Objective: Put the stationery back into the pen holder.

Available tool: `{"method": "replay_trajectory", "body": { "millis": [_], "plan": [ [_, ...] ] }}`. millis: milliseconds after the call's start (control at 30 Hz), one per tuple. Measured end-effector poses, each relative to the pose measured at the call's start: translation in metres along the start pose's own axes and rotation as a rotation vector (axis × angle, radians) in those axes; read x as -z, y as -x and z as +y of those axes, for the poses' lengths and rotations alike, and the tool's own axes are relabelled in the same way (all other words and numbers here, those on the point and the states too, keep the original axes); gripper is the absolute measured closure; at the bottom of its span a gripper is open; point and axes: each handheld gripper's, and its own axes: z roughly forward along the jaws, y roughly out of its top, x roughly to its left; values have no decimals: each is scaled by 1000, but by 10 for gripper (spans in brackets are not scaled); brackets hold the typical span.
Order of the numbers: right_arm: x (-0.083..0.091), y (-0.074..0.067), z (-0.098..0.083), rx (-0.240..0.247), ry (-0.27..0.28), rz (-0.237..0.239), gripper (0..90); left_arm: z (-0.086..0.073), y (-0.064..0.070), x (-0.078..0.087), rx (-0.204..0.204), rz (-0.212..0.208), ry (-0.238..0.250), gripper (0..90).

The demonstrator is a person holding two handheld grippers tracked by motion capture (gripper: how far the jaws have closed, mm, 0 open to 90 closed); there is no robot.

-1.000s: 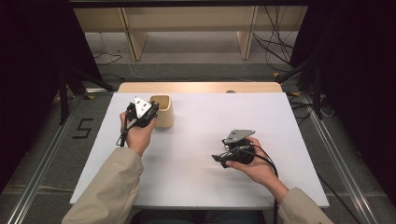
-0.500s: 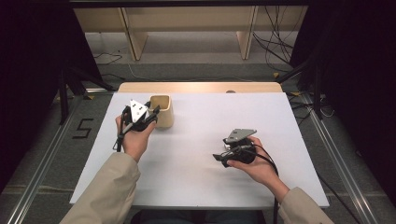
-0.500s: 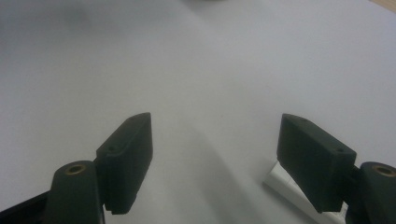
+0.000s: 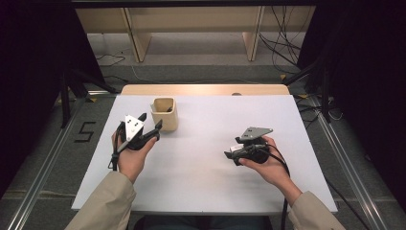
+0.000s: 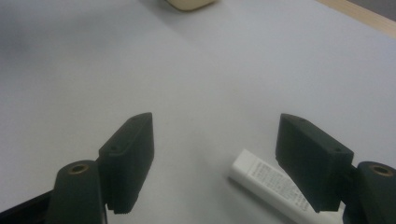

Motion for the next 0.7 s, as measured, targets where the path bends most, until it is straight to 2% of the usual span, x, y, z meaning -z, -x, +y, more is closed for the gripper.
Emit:
{"method": "replay_trajectory", "body": {
  "millis": [167,300,367,533,700],
  "plan": [
    [2,6,-1,-17,-3,-11,288,-14,8,10,-3,-36,-16,370],
    [4,10,-1,-33,-4,-25,290,-24,13,17,-35,-64,-46,369],
    [5,12,-2,-38,-6,-32,295,-30,16,20,-38,-82,-64,375],
    [6,17,-3,-59,-9,-51,321,-42,23,25,-25,-125,-99,399],
    [8,22,-5,-82,-16,-70,336,-46,27,30,-33,-153,-116,404]
  ]
}}
